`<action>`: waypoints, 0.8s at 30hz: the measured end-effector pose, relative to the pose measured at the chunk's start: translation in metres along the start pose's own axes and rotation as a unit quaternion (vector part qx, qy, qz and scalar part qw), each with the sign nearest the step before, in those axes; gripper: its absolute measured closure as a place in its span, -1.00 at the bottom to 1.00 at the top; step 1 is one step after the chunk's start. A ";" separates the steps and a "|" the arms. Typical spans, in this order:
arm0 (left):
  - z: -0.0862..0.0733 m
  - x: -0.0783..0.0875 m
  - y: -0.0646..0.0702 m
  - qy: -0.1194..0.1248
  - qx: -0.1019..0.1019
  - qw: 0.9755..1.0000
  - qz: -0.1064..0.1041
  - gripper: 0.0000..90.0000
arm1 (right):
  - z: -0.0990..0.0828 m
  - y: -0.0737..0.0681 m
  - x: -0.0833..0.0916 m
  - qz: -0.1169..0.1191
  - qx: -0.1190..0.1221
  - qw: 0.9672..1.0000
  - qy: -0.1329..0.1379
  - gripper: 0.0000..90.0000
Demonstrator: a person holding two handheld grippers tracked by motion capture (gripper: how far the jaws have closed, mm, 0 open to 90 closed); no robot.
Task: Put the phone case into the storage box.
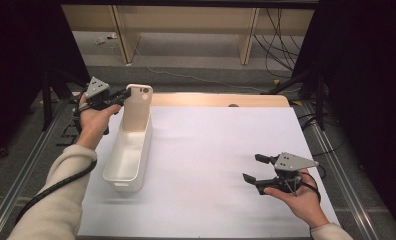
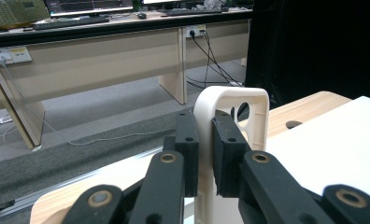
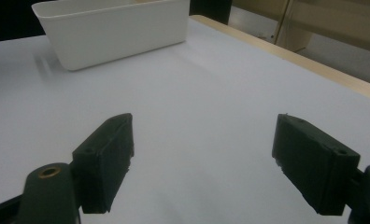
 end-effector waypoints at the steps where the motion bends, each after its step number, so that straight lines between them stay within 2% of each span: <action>1: 0.000 0.000 0.000 -0.001 0.000 1.000 0.001 0.82 | 0.000 0.000 0.000 0.000 0.000 1.000 0.000 -0.51; 24: -0.006 -0.004 -0.003 -0.004 0.004 1.000 0.002 0.82 | 0.000 0.001 0.000 -0.001 -0.001 1.000 -0.001 -0.51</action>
Point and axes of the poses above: each handheld gripper's, and its own axes: x roughly backward along the jaws, z roughly out of its top, y roughly to its right, the point moved 4 cm from there along -x, roughly forward along the jaws, and after that the axes turned 9 degrees about z, right-handed, at the moved point
